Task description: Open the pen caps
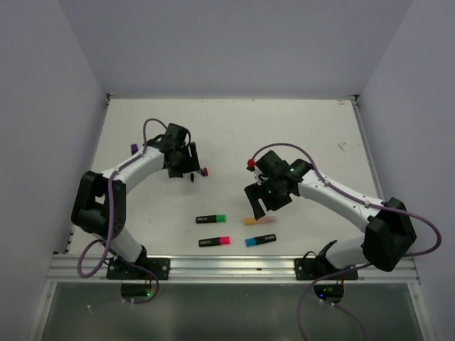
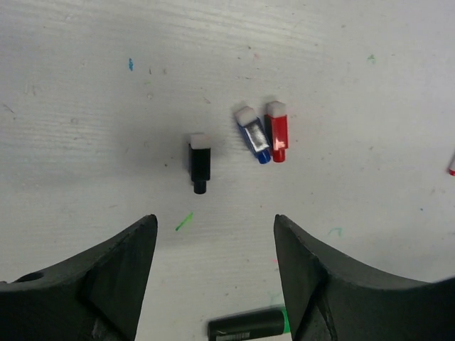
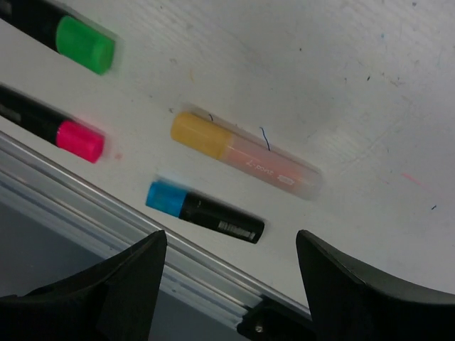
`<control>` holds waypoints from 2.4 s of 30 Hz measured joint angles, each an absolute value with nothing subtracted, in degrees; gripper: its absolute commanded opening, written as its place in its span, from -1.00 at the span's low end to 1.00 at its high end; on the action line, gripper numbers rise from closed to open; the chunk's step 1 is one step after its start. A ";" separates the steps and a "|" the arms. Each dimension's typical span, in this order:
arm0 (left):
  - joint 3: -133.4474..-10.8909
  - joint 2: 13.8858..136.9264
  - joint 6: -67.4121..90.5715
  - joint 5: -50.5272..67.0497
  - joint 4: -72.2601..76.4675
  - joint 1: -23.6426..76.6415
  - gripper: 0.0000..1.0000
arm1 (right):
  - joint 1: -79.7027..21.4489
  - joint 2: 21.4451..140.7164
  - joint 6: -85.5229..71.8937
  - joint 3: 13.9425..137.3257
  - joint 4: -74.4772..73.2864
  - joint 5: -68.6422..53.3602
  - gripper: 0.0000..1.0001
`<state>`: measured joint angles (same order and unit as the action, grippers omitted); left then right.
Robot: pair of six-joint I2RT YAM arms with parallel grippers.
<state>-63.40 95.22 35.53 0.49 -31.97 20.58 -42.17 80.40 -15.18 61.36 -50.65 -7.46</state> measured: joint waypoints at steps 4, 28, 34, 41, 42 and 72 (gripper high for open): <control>-62.08 91.24 36.21 2.94 -31.16 20.60 0.44 | -40.93 79.35 -13.78 56.18 -50.72 -9.02 0.64; -55.92 80.51 36.34 9.74 -28.42 20.64 0.52 | -43.99 92.07 -10.04 59.31 -47.90 -0.80 0.64; -55.70 80.73 36.12 10.52 -27.49 20.64 0.52 | -44.62 95.66 -9.34 60.01 -47.86 -0.67 0.63; -55.70 80.90 34.92 10.74 -27.35 20.62 0.53 | -45.06 98.78 -9.23 60.25 -47.35 -1.04 0.49; -55.70 81.01 34.81 10.79 -27.35 20.58 0.53 | -45.08 99.33 -9.21 60.25 -47.20 -1.04 0.44; -49.74 83.20 48.38 29.12 -5.56 21.30 0.53 | -44.05 89.38 -15.44 67.92 -44.27 -9.98 -1.00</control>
